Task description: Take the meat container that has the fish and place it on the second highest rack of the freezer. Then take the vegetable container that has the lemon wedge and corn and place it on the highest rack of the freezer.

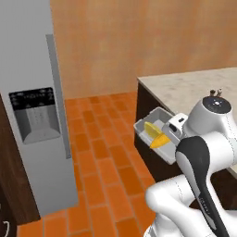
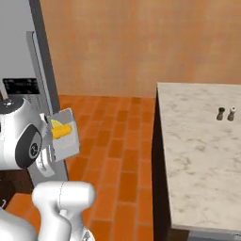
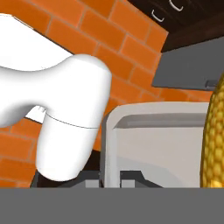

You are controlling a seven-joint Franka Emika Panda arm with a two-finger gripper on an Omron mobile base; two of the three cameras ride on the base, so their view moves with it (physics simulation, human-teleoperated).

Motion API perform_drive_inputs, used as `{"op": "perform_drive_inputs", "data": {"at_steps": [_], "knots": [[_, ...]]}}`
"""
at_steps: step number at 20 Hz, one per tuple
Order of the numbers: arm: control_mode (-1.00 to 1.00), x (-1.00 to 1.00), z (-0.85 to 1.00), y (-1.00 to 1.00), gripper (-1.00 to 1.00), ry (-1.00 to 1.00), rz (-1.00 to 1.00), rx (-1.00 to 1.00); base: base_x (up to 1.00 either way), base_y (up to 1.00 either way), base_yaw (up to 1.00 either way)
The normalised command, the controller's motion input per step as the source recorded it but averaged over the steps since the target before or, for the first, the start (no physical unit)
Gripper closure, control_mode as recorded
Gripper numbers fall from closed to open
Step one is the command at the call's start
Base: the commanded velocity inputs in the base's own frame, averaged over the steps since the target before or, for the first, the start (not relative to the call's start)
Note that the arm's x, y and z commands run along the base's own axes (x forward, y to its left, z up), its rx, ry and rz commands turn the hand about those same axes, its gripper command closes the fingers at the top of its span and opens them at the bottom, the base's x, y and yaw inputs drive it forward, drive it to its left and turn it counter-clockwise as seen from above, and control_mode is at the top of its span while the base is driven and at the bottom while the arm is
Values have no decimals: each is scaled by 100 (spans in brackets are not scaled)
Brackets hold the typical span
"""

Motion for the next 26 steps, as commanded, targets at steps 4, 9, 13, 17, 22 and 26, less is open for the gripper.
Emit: {"op": "perform_drive_inputs", "data": {"at_steps": [4,9,13,17,22,26], "knots": [[100,0,0,0,100,0,0,0,100,9,-13],[100,0,0,0,100,0,0,0,100,3,-10],[100,0,0,0,100,0,0,0,100,9,-6],[100,0,0,0,100,0,0,0,100,9,-1],[100,0,0,0,100,0,0,0,100,1,1],[100,0,0,0,100,0,0,0,100,0,6]]}}
